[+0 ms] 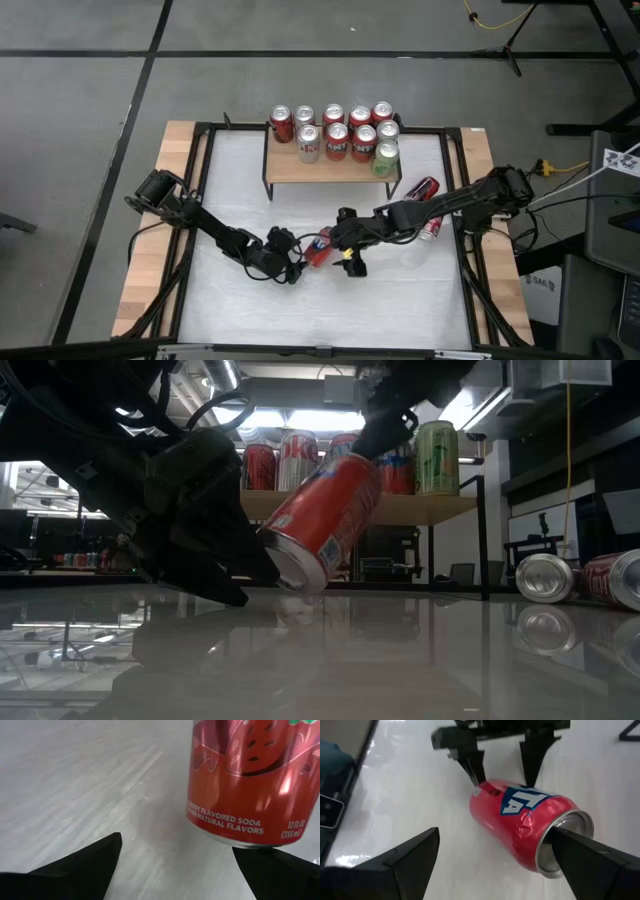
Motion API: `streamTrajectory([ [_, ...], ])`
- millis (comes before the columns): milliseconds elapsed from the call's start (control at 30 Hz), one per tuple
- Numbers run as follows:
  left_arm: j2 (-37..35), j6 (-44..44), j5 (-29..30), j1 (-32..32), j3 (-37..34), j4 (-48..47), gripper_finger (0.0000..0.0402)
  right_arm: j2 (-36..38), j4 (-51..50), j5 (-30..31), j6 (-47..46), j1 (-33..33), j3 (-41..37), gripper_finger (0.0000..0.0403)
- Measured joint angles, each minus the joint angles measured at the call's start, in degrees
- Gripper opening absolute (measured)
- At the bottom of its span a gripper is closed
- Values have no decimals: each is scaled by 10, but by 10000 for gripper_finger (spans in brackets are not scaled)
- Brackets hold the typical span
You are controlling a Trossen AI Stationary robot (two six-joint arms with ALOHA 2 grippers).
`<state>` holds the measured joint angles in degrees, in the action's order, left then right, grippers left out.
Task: Place canned beverage on shelf
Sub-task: Put the orange soda can on the shelf aligned with the other soda can
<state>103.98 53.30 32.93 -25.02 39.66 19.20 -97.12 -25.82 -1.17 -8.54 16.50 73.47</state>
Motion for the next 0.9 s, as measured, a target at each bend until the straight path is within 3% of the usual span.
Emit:
streamTrajectory([
  [900,-4,32,-52,3,0,-22,385,-1,7,21,-3,15,1,370],
])
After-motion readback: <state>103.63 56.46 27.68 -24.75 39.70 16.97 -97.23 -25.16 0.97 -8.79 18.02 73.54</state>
